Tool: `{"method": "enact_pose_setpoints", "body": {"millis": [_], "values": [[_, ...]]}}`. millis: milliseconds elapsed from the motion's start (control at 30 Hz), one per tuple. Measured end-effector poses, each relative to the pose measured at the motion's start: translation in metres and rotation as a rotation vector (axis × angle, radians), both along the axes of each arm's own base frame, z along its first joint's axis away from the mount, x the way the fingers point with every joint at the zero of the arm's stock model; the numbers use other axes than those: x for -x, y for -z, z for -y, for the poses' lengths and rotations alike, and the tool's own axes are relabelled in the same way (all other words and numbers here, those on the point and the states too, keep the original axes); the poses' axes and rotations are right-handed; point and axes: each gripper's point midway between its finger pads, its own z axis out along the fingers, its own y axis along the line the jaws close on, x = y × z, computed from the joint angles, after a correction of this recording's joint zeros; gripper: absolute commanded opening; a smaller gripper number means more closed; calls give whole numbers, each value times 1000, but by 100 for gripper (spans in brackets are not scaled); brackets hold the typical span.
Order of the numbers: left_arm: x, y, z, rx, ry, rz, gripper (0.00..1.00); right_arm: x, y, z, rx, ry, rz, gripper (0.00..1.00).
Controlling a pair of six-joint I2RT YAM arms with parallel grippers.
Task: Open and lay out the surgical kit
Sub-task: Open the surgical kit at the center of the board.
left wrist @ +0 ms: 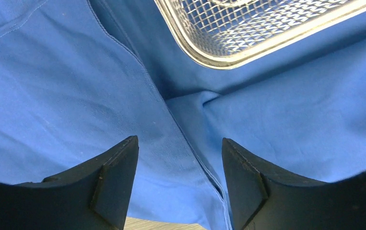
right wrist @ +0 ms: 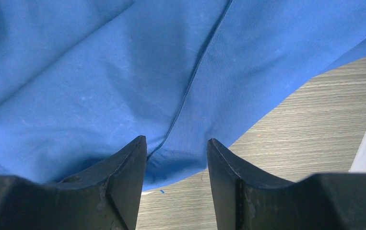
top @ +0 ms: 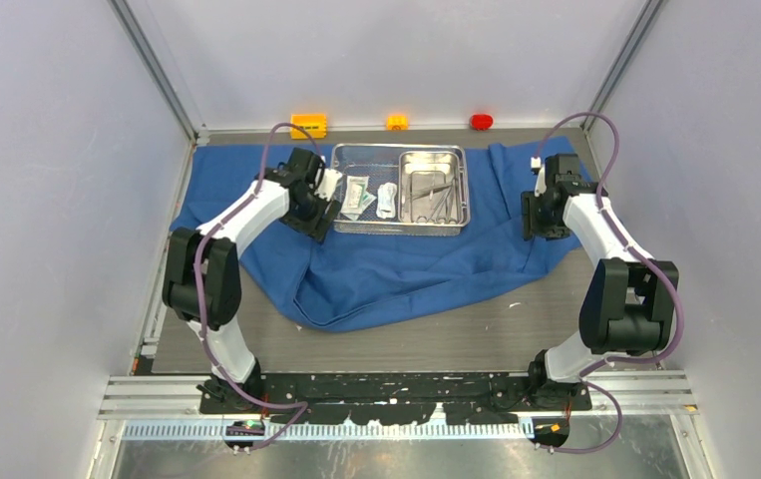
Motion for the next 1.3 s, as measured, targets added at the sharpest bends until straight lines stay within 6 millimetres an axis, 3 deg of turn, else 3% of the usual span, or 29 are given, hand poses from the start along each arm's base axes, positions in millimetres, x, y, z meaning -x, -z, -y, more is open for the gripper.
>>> {"method": "enact_pose_setpoints", "body": {"millis": [367, 600, 800, 1067, 1300], "values": [[-14, 14, -15, -116, -33, 33, 47, 5, 7, -5, -24, -10, -16, 54], [-19, 12, -11, -148, -3, 67, 59, 5, 7, -6, -33, -15, -16, 53], [-18, 15, -3, -164, 24, 74, 58, 5, 7, -8, -42, -19, -15, 53], [-20, 25, -8, -230, 37, 75, 46, 5, 9, -14, -72, -34, -17, 53], [-24, 26, -14, -269, 33, 93, 24, 6, 10, -17, -86, -41, -18, 53]]}}
